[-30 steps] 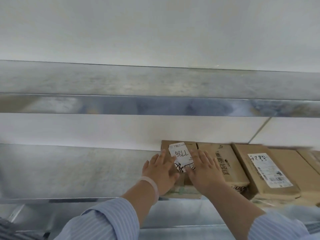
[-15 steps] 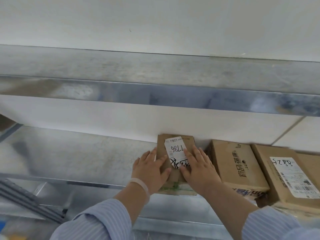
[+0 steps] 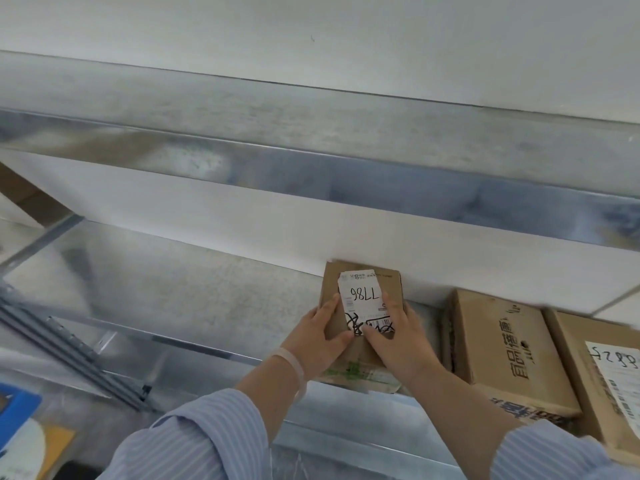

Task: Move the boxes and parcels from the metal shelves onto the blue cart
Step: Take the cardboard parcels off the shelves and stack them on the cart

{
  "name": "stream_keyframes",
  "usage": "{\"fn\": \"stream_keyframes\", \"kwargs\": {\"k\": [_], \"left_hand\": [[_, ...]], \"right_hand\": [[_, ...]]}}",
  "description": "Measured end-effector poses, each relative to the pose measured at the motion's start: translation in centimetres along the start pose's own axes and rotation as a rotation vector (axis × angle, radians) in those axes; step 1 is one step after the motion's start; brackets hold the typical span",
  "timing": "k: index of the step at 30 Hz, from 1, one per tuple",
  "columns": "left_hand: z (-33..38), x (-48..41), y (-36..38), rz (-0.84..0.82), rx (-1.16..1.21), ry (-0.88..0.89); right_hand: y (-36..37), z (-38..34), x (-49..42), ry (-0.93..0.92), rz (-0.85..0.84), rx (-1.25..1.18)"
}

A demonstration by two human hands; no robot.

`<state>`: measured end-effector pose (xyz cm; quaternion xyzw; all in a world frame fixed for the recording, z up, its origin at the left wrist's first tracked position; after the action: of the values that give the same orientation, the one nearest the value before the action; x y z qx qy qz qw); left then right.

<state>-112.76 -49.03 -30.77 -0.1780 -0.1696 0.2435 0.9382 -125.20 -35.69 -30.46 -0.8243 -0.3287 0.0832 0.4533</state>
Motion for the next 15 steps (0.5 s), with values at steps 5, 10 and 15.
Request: {"fn": "stream_keyframes", "kwargs": {"k": [5, 10, 15], "left_hand": [[-1.5, 2.3, -4.8, 0.165, 0.052, 0.005], [-3.6, 6.4, -11.5, 0.42, 0.141, -0.042], [-6.7, 13.1, -18.2, 0.66, 0.159, -0.076]], "right_hand": [[2.2, -5.3, -0.5, -0.141, -0.034, -0.01], [5.5, -13.4, -0.4, -0.331, -0.114, -0.037], [10.5, -22.3, 2.0, -0.518, -0.235, -0.063]]}}
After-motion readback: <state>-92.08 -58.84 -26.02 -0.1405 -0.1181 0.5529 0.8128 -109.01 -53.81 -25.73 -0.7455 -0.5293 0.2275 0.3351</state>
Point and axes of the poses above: each hand's wrist, its own x-axis away from the middle knuckle, its own y-axis out of the palm, z = x × y, the point moved 4 cm from there along -x, towards the middle knuckle, and after that the axes turned 10 degrees about x, right-handed, at the moved point
